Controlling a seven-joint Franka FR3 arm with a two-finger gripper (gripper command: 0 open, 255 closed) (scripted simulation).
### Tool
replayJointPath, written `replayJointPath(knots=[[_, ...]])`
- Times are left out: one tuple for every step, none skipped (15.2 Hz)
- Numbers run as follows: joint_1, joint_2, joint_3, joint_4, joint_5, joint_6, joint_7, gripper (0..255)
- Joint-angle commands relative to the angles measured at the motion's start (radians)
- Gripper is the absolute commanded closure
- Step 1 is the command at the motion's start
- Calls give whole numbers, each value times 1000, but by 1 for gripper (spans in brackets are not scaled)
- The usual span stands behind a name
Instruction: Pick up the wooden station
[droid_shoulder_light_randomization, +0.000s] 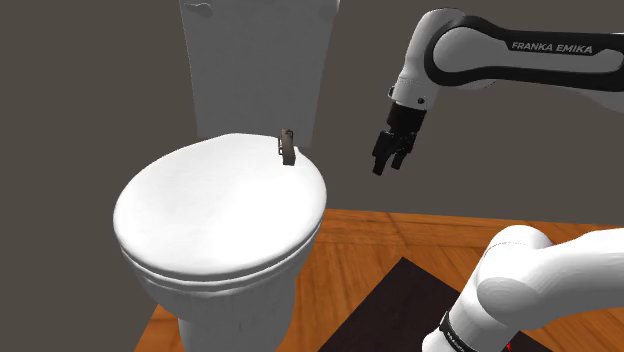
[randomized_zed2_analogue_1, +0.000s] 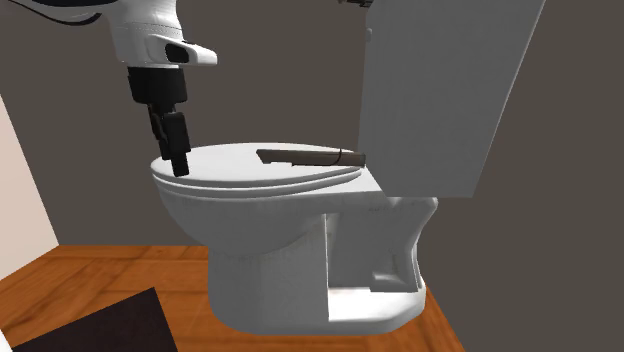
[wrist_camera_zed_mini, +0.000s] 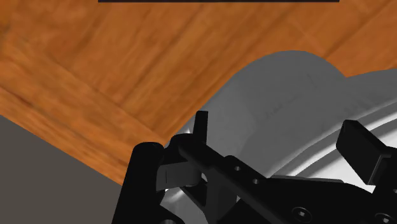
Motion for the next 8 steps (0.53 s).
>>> replayJointPath(knots=[[0,0,0,0,0,0,0,0],[0,40,12,21,8,19,25,0],[-1,80,24,44,15,36,49,0],[-3,120,35,68,21,52,73,0],[-4,160,46,94,25,67,97,0],[-6,201,56,121,29,81,121,0],[-8,241,66,149,32,93,144,0],[-10,282,75,179,34,104,168,0]])
